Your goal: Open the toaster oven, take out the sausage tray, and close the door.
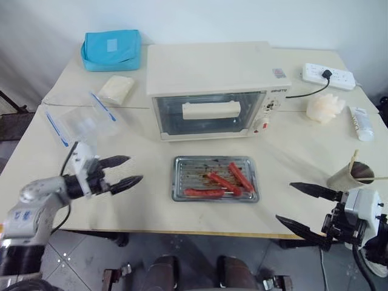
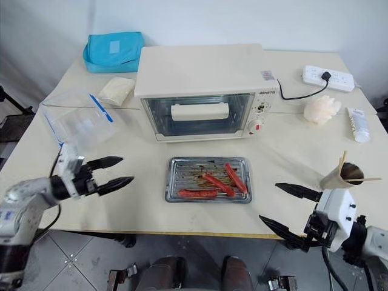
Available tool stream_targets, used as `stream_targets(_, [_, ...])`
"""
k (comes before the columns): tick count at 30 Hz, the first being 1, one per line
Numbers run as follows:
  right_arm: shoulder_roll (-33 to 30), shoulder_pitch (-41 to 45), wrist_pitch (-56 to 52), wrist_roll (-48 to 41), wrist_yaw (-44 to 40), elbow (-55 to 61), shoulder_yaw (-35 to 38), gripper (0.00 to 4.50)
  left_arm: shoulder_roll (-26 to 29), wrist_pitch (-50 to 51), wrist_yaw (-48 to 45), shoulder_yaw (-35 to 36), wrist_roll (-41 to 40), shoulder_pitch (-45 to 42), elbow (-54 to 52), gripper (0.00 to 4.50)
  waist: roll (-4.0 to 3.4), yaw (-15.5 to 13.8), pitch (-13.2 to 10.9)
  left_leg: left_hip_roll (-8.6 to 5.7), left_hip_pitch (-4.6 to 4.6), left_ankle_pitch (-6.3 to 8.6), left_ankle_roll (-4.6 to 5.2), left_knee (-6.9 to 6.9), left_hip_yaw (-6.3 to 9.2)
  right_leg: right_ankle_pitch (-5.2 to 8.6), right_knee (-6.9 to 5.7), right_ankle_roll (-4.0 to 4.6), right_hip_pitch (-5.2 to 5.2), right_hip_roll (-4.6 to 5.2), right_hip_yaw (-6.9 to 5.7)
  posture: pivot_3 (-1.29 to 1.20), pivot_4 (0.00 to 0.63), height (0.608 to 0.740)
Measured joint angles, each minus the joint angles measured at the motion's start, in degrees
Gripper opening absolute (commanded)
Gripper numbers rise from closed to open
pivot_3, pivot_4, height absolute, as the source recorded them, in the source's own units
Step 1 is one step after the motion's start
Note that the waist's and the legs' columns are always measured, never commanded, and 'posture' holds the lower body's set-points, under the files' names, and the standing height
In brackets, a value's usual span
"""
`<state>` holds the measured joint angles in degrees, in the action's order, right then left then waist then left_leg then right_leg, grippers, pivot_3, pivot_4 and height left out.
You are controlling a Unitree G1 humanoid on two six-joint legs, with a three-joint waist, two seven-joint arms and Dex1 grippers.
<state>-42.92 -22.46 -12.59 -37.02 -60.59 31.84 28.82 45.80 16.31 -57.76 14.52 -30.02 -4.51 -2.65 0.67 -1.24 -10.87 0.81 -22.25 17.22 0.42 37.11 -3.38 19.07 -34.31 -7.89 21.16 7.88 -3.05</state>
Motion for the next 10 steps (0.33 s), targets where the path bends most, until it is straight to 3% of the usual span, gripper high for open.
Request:
stream_targets(3, [-1.7,3.7,0.0,-0.1,-2.5,-2.3,-1.9,4.5,0.5,-10.2,-3.8,3.1,3.1,5.4,0.7,4.47,0.0,0.0,0.0,0.01,-0.02,0.05,0.07,0.03,-0.1,0.0,-0.04,0.0,0.1,0.15,0.02,0.0,0.15,0.74])
stream_targets(6, [-2.0,6.0,0.2,-0.1,-4.1,-4.1,-2.5,4.5,0.7,-12.9,-5.1,5.6,3.4,10.0,-0.6,4.47,0.0,-0.1,0.0,-0.01,-0.02,0.07,0.13,0.03,-0.11,0.0,-0.09,0.0,0.11,0.25,0.01,0.0,0.15,0.74])
stream_targets(10, [-2.0,7.4,0.7,0.6,-5.4,-6.7,-3.6,4.5,0.3,-14.5,-4.7,6.6,3.3,9.8,-1.0,4.47,0.02,-0.2,0.0,-0.03,-0.02,0.06,0.17,0.06,-0.12,0.0,-0.16,-0.01,0.11,0.28,-0.01,0.0,0.15,0.74])
